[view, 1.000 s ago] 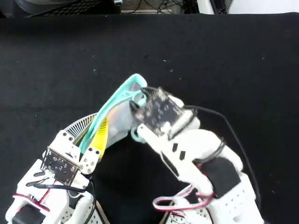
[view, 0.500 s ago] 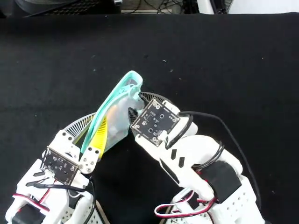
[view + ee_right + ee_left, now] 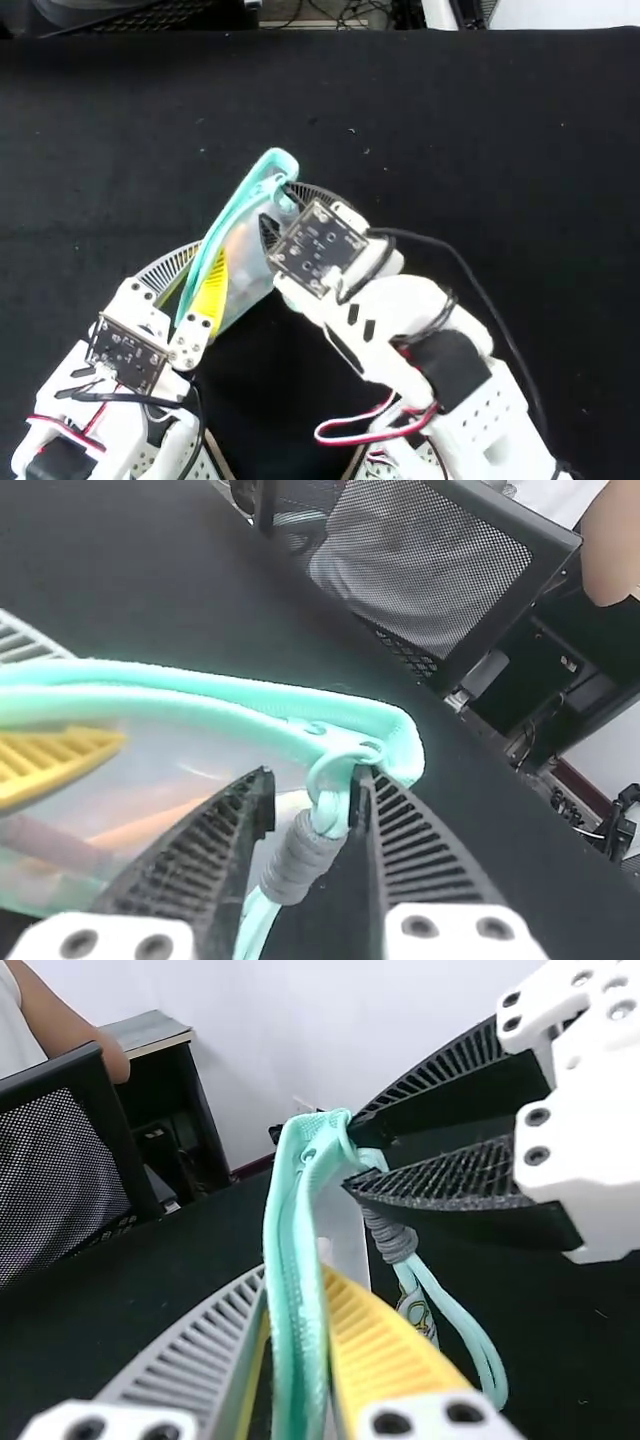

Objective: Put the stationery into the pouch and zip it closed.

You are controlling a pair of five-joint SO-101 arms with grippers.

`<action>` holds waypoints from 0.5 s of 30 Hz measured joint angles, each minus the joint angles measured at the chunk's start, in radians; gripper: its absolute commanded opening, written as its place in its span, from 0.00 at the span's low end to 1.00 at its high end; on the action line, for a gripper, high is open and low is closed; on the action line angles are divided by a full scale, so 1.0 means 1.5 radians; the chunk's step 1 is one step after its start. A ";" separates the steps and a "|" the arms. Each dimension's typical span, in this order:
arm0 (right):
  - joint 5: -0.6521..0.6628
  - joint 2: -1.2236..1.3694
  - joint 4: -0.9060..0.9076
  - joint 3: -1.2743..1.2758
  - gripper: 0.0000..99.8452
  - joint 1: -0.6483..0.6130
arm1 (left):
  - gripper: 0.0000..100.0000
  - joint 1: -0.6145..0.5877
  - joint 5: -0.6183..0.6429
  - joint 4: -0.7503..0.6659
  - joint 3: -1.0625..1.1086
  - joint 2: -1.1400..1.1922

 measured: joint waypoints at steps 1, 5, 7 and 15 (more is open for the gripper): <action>0.000 0.004 -0.004 0.000 0.13 0.000 | 0.03 0.000 0.000 0.000 0.000 0.000; 0.000 0.014 -0.027 0.000 0.09 0.007 | 0.03 -0.001 0.000 0.000 0.000 0.000; 0.000 0.017 -0.043 0.000 0.03 0.026 | 0.03 -0.001 0.000 0.000 0.000 0.000; 0.001 0.018 -0.093 0.001 0.02 0.108 | 0.03 0.001 0.000 -0.001 0.000 0.000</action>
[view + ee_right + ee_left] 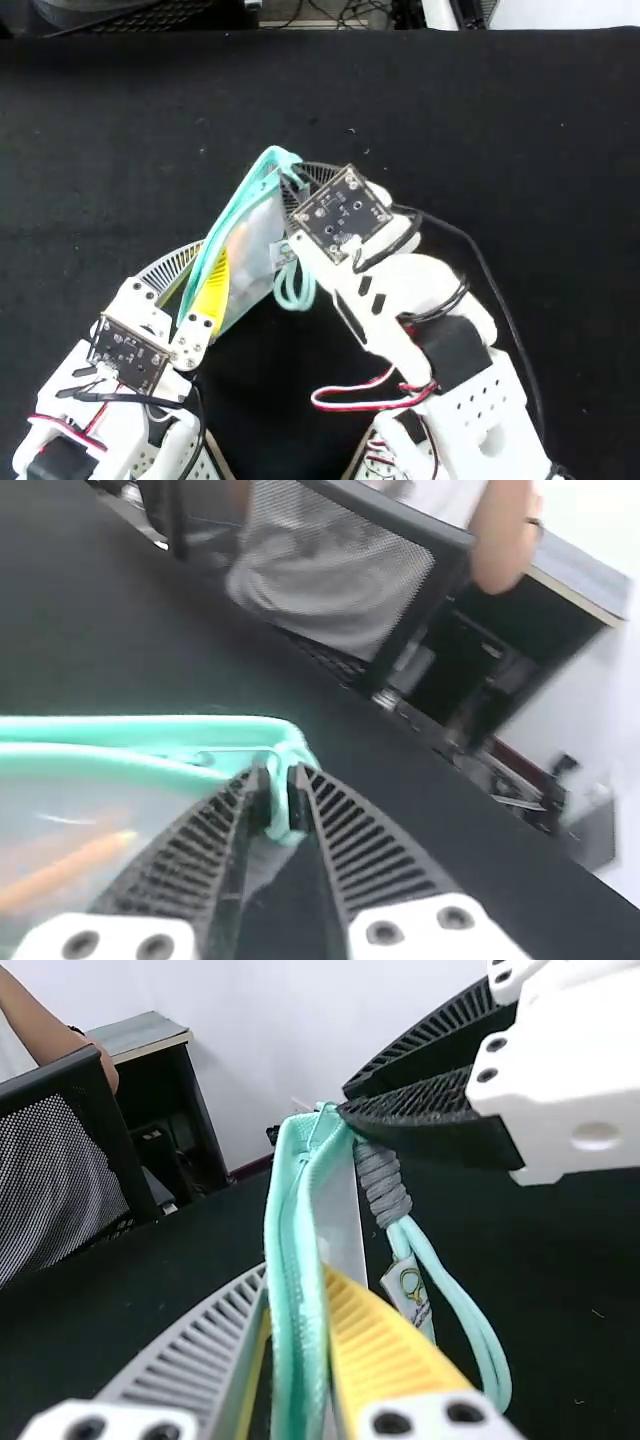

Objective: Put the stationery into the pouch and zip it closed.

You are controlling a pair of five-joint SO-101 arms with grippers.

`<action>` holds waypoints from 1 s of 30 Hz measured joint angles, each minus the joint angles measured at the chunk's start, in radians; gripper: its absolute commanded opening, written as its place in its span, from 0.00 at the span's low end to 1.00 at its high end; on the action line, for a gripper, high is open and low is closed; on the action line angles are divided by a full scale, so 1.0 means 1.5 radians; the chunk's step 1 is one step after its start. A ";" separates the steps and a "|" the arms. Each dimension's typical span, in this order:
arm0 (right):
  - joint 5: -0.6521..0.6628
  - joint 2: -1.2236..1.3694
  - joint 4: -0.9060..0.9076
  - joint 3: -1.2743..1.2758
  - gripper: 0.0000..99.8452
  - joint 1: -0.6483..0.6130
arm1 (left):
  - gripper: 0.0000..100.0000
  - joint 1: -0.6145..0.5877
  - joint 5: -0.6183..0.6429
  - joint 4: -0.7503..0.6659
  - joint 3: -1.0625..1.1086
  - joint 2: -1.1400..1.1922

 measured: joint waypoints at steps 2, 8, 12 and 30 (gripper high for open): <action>0.000 0.000 0.000 0.000 0.02 0.007 | 0.03 0.001 0.000 0.000 0.000 0.000; 0.000 0.000 -0.001 0.000 0.03 0.013 | 0.03 0.000 0.000 0.001 0.000 0.000; -0.001 0.000 -0.002 0.016 0.06 0.025 | 0.03 0.000 0.000 0.001 0.000 0.000; 0.000 0.000 0.013 0.048 0.13 -0.008 | 0.03 -0.001 0.000 0.001 0.000 0.000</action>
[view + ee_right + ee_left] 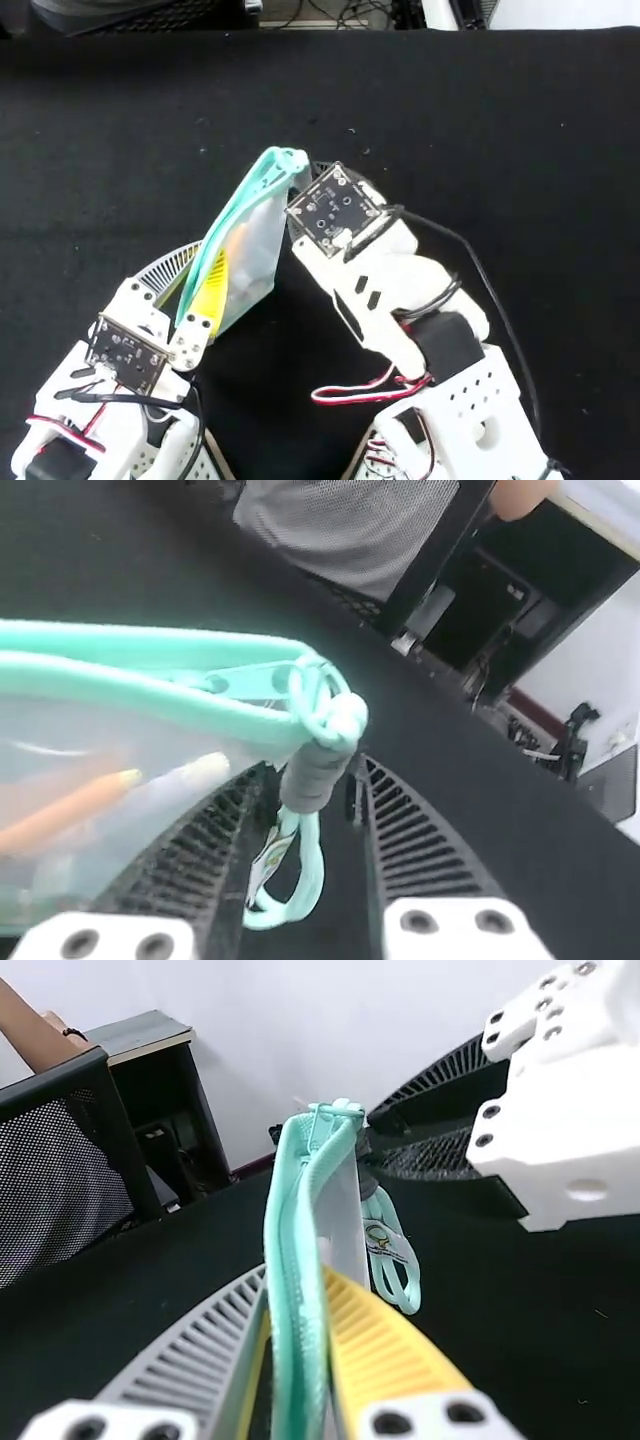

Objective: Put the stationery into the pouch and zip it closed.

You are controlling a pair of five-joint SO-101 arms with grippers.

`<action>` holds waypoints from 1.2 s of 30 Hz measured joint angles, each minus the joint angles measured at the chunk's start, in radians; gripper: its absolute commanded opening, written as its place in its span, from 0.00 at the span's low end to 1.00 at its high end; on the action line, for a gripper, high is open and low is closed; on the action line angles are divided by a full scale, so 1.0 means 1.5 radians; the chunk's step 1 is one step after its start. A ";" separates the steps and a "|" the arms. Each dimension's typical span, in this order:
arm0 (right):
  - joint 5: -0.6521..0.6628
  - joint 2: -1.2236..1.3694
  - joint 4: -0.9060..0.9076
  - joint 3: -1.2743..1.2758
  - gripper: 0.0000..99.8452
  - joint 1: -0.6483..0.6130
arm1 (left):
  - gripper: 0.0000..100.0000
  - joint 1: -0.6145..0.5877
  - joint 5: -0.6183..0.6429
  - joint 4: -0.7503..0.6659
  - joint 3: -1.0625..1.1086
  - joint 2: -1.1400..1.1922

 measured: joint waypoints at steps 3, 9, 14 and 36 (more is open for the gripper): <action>0.000 0.000 -0.033 0.003 0.13 0.000 | 0.03 0.000 0.000 0.000 0.000 0.000; 0.000 0.000 -0.103 0.047 0.13 0.000 | 0.03 -0.001 0.000 0.000 0.000 0.000; -0.002 0.000 -0.119 0.074 0.13 0.000 | 0.03 -0.001 0.000 0.000 0.000 0.000; 0.000 0.021 -0.266 0.189 0.10 0.001 | 0.03 -0.001 0.001 0.000 0.000 0.000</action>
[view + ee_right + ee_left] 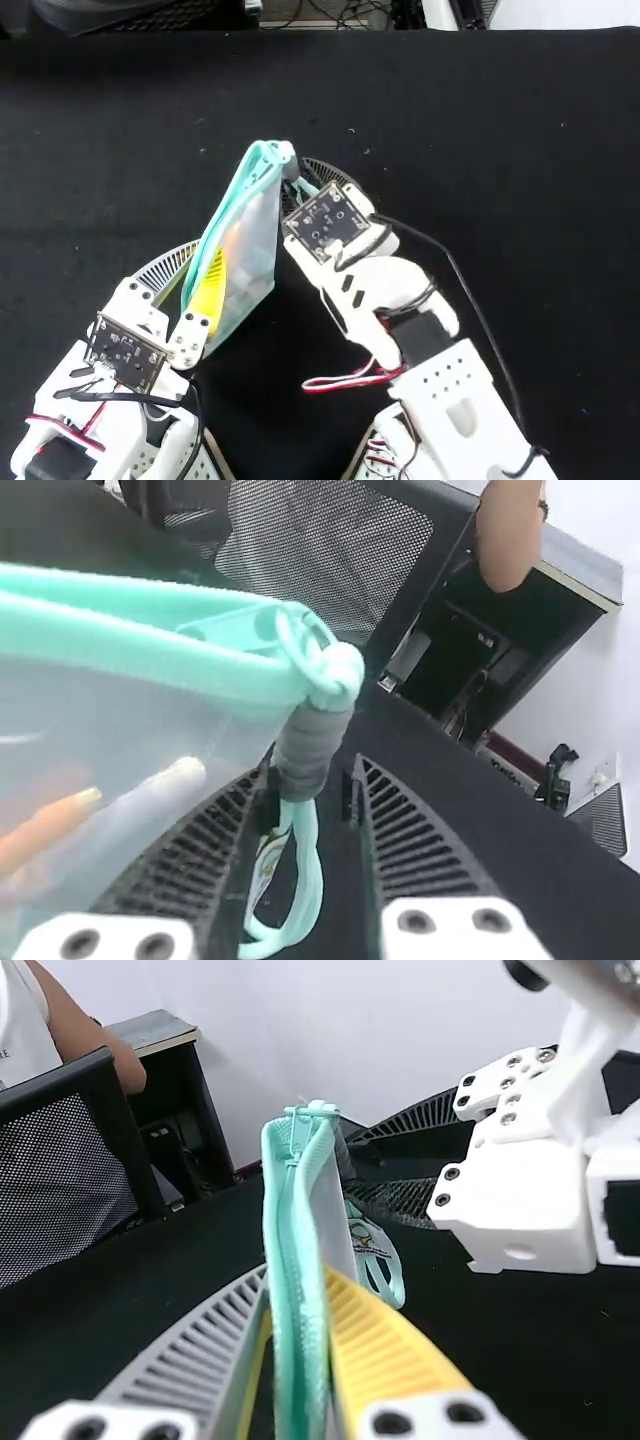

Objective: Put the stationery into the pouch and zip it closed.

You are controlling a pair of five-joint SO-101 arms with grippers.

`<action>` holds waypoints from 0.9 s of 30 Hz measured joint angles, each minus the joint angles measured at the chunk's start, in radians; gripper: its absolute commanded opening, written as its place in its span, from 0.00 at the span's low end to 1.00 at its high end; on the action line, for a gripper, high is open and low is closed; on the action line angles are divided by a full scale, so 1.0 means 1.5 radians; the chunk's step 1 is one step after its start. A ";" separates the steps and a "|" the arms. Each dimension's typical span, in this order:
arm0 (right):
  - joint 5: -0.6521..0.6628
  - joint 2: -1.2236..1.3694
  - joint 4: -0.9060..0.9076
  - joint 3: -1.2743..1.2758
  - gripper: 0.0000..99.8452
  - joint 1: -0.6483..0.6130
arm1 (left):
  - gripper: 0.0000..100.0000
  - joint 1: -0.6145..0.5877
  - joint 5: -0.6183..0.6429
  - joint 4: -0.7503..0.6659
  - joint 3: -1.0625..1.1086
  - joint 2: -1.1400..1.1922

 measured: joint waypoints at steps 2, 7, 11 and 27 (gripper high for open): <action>-0.002 0.030 -0.003 0.000 0.11 0.000 | 0.03 0.000 0.000 0.000 0.000 0.000; -0.001 0.097 -0.006 -0.001 0.11 0.000 | 0.03 0.000 0.000 0.000 0.000 0.000; 0.000 0.123 -0.006 -0.006 0.11 0.000 | 0.03 0.000 0.000 0.000 0.000 0.000; 0.000 0.233 -0.013 -0.119 0.01 0.046 | 0.03 0.000 0.000 0.000 0.000 0.000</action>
